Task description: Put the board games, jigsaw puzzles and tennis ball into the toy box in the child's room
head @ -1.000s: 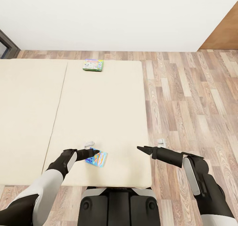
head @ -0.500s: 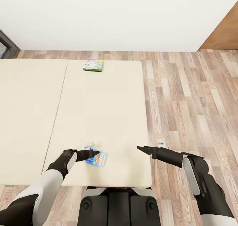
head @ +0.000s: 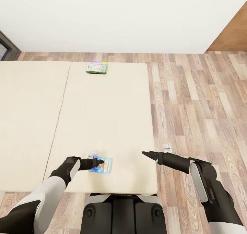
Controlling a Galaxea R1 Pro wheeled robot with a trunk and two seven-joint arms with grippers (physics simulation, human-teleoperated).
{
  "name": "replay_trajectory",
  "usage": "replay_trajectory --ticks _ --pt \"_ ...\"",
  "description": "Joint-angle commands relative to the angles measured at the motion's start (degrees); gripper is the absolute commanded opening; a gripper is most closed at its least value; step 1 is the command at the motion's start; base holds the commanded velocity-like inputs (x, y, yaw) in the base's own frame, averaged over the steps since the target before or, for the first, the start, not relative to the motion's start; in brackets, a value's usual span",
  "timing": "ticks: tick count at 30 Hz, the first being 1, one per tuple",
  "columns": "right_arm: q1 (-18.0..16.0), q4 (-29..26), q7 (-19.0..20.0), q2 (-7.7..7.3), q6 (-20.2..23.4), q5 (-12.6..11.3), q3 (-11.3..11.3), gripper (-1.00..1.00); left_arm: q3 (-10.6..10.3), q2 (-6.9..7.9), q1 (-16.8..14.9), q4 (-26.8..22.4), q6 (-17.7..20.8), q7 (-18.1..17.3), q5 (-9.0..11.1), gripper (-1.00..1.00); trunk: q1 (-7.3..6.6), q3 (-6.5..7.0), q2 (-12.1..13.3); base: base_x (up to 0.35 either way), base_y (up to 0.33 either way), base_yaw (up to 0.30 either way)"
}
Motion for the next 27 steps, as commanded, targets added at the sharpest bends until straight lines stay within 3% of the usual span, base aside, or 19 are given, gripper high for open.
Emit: replay_trajectory --ticks 1,15,27 --pt "-0.03 -0.01 0.17 0.0 0.27 -0.01 -0.05 1.0 0.36 -0.02 -0.01 -0.08 0.78 -0.23 -0.15 1.0 0.03 -0.06 -0.09 0.0 0.0 0.0" --pt "-0.03 -0.01 0.17 0.0 0.25 -0.01 -0.03 1.0 0.46 -0.16 -0.01 -0.08 4.67 -0.37 0.02 1.0 0.03 -0.06 -0.09 0.0 0.0 0.0" --pt "-0.03 -0.01 0.17 0.0 0.27 -0.01 -0.04 1.0 0.46 -0.06 -0.01 -0.14 5.16 -0.41 0.11 1.0 0.03 -0.06 -0.09 0.0 0.0 0.0"
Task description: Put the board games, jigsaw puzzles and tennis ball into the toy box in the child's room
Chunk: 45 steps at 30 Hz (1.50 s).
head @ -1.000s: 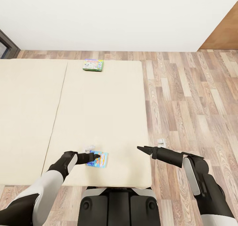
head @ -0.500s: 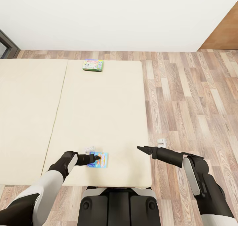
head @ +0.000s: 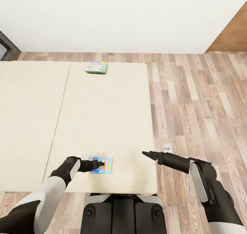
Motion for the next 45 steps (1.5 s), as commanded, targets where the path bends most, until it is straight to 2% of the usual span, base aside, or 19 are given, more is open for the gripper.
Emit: replay_trajectory --ticks 1,15,45 --pt "-0.03 -0.01 0.17 0.0 0.24 -0.01 -0.05 1.0 0.36 -0.03 -0.01 -0.08 0.41 -0.21 -0.13 1.0 0.03 -0.06 -0.09 0.0 0.0 0.0" --pt "-0.03 -0.01 0.17 0.0 0.2 0.07 0.0 1.0 0.29 -0.01 -0.09 -0.5 0.18 -1.49 -0.21 1.0 0.03 -0.06 -0.09 0.0 -0.005 0.0" --pt "-0.03 0.04 0.16 0.0 0.2 0.0 0.02 1.0 0.36 -0.15 -0.1 -0.5 -0.02 -1.57 -0.21 1.0 0.03 -0.06 -0.09 0.0 -0.15 0.0"
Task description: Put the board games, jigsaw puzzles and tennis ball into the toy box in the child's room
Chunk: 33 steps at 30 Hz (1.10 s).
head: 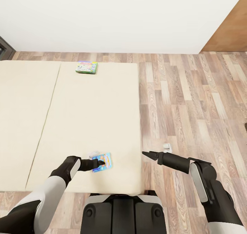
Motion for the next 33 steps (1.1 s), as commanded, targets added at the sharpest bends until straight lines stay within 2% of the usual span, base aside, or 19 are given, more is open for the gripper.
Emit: replay_trajectory --ticks 1,12,21,33 --pt "-0.03 0.01 0.17 -0.01 0.25 -0.03 -0.04 1.0 0.42 -0.04 -0.01 -0.09 0.47 -0.19 -0.09 1.0 0.03 -0.06 -0.09 0.0 -0.16 0.0" --pt "-0.03 0.04 0.05 -0.01 0.25 0.12 -0.03 1.0 0.41 0.22 -0.01 -0.12 0.46 -0.13 -0.14 1.0 0.03 -0.06 -0.09 0.0 -0.117 0.0" --pt "-0.03 0.06 0.01 -0.01 0.2 0.21 -0.03 1.0 0.42 0.6 -0.01 -0.42 0.28 0.24 -0.25 1.0 0.03 -0.06 -0.09 0.0 -0.014 0.0" --pt "-0.03 0.06 0.0 -0.01 0.16 0.22 -0.03 1.0 0.34 0.67 -0.01 -3.44 0.21 0.45 -0.26 1.0 0.03 -0.06 -0.09 0.0 0.0 0.0"
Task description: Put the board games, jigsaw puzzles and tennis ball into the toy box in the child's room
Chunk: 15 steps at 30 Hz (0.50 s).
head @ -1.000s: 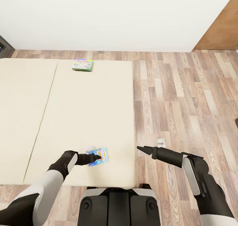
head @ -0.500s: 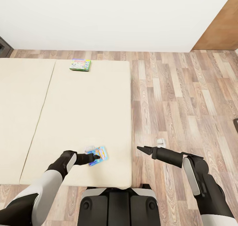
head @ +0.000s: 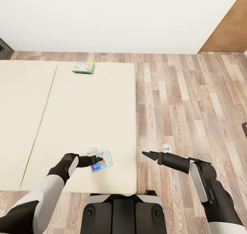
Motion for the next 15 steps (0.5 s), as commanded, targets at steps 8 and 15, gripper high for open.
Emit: replay_trajectory --ticks 8,15 --pt "-0.03 -0.01 0.17 0.0 0.25 -0.02 -0.04 1.0 0.4 -0.05 -0.02 -2.02 0.33 -0.14 -0.14 1.0 0.03 -0.06 -0.09 0.0 0.0 0.0" --pt "-0.03 0.0 0.17 0.0 0.25 -0.02 -0.04 1.0 0.2 -0.13 -0.02 -2.26 0.32 -0.03 -0.23 1.0 0.03 -0.06 -0.09 0.0 0.0 0.0"
